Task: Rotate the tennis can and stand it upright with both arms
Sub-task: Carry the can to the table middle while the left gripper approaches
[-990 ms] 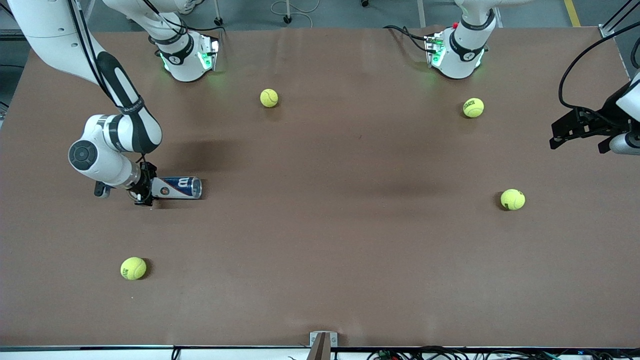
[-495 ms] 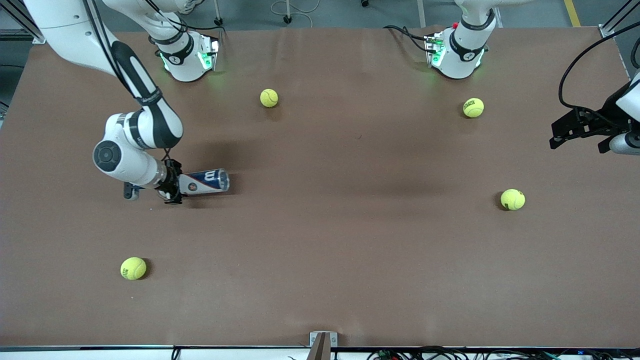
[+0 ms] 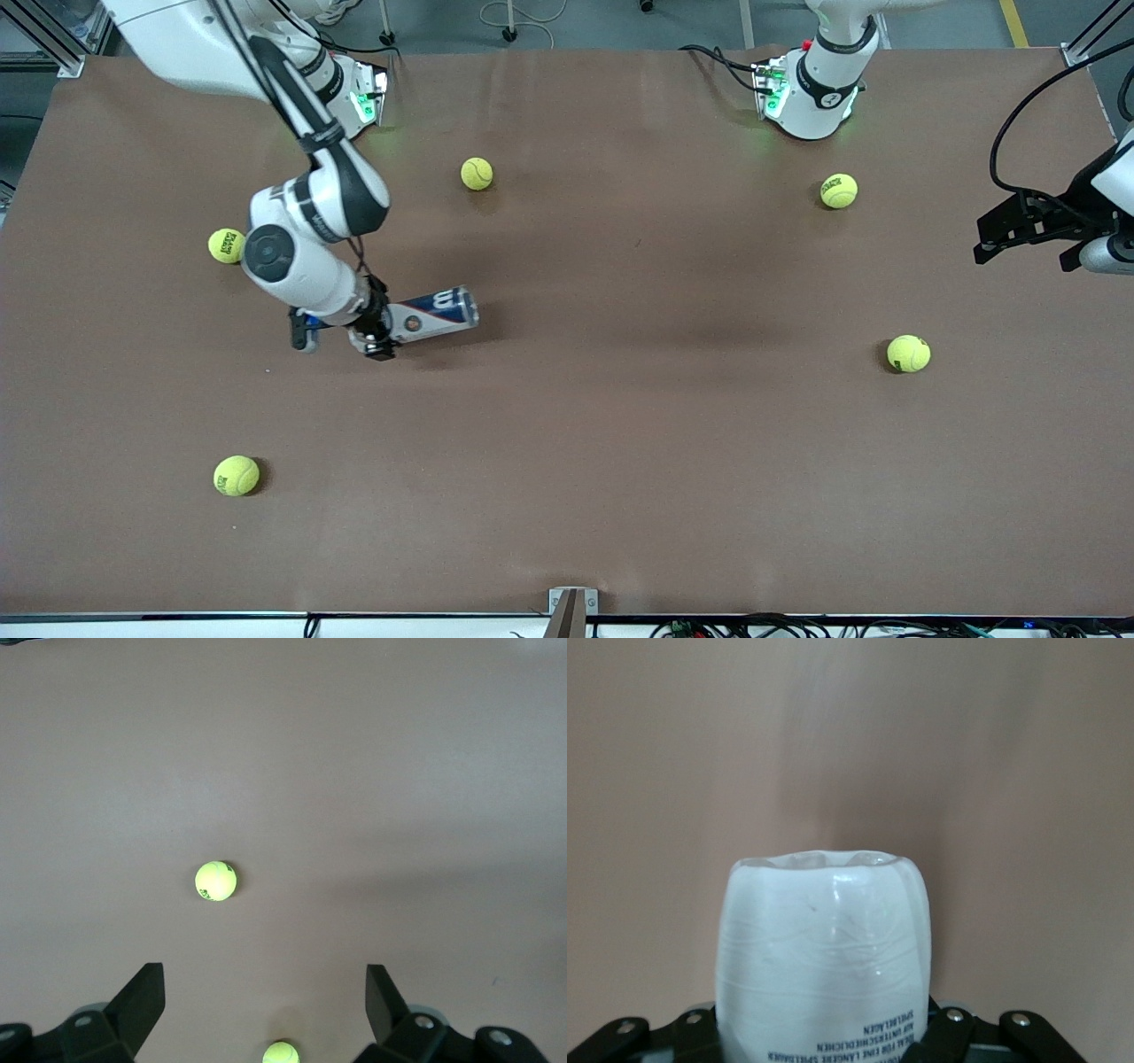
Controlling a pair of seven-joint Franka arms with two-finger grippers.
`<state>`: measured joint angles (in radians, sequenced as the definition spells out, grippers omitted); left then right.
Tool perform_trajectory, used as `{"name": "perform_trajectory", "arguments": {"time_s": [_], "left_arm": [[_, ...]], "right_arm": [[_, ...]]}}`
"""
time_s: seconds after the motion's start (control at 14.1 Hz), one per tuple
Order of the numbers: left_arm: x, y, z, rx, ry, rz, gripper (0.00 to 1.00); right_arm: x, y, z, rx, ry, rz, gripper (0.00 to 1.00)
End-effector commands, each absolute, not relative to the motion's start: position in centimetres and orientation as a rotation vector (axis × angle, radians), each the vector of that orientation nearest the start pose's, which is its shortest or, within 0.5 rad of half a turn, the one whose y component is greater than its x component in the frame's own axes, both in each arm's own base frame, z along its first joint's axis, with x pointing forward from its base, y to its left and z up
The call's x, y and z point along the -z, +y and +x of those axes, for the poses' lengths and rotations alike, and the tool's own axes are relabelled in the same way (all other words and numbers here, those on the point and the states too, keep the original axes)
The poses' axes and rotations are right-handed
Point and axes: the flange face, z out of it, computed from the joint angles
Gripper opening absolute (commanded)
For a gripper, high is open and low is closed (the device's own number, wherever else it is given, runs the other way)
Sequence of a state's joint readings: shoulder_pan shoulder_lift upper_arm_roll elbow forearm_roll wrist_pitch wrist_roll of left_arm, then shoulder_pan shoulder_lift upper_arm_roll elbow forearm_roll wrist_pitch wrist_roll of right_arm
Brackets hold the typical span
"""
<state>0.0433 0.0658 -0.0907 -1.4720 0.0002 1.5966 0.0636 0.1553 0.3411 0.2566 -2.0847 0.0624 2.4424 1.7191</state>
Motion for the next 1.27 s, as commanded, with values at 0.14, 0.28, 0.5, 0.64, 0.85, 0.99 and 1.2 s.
{"name": "perform_trajectory", "arguments": {"time_s": [0.14, 0.28, 0.5, 0.64, 0.85, 0.99, 1.2], "left_arm": [[-64.2, -2.4, 56.9, 0.094, 0.201, -3.124, 1.00], [-64.1, -2.4, 57.0, 0.094, 0.201, -3.124, 1.00], [-64.2, -2.3, 57.0, 0.096, 0.201, -3.124, 1.00], [-64.2, -2.3, 57.0, 0.096, 0.201, -3.124, 1.00], [-64.2, -2.2, 57.0, 0.094, 0.199, -3.124, 1.00], [-64.2, -2.3, 56.9, 0.094, 0.201, -3.124, 1.00], [-64.3, -2.2, 56.9, 0.096, 0.199, -3.124, 1.00]], "right_arm": [[-28.8, 32.4, 54.2, -0.198, 1.930, -2.339, 0.64], [-29.2, 37.2, 54.4, -0.209, 1.955, -2.317, 0.64], [-29.4, 41.8, 54.9, -0.191, 1.978, -2.279, 0.64], [-28.5, 45.4, 54.8, -0.147, 1.996, -2.335, 0.64], [-27.3, 49.0, 55.2, -0.123, 2.015, -2.339, 0.64], [-26.6, 51.2, 54.7, -0.117, 1.981, -2.351, 0.64], [-24.6, 54.2, 53.9, -0.069, 1.947, -2.354, 0.64]]}}
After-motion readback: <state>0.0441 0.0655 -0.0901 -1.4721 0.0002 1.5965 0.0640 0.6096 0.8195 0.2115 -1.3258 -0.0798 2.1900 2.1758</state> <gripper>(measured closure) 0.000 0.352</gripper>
